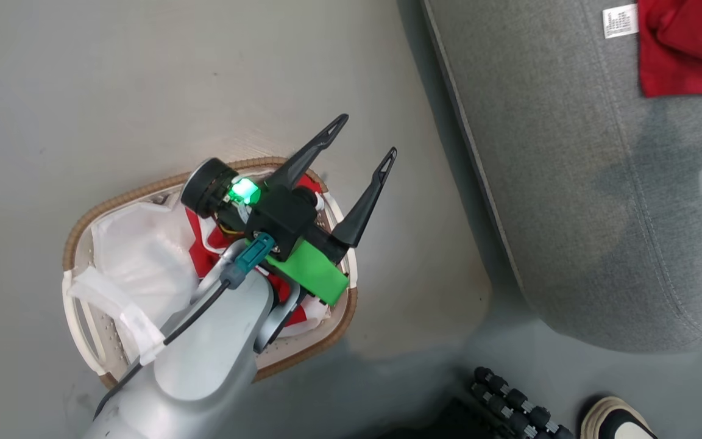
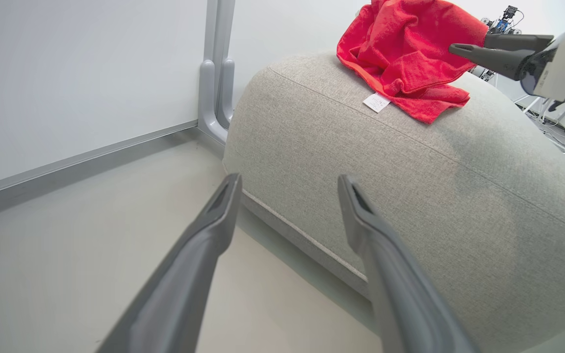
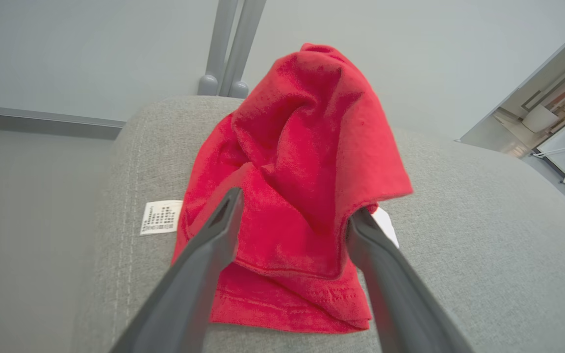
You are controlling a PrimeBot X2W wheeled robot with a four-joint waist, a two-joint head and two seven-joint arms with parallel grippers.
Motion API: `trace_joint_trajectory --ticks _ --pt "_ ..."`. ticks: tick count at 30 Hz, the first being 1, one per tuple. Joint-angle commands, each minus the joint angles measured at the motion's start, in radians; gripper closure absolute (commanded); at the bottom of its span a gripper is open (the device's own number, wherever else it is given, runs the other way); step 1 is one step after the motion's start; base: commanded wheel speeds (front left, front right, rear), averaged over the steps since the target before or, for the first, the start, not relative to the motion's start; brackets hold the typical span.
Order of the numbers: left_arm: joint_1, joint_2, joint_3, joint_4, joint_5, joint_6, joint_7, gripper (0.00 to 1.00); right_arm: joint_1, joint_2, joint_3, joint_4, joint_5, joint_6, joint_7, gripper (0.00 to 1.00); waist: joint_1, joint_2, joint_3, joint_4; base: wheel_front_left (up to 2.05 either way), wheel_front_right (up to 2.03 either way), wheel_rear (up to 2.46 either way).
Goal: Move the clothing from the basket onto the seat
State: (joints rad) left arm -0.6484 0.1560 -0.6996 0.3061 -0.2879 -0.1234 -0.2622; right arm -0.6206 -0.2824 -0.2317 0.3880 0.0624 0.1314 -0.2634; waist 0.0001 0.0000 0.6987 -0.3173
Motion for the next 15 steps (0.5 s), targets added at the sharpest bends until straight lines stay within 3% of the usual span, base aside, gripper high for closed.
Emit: trace_joint_trajectory --ticks 1,15 --pt "0.023 0.001 0.015 0.001 0.015 0.003 -0.004 0.0 0.024 0.003 0.016 -0.025 0.003 -0.001 -0.002 0.0 -0.0001 0.0 -0.055 -0.001 0.0 0.0 0.0" --pt "0.179 -0.035 0.226 -0.003 0.044 0.038 -0.002 0.0 0.095 -0.014 0.182 -0.104 0.06 -0.001 -0.002 0.0 -0.0001 0.0 -0.256 0.115 0.0 0.0 0.0"
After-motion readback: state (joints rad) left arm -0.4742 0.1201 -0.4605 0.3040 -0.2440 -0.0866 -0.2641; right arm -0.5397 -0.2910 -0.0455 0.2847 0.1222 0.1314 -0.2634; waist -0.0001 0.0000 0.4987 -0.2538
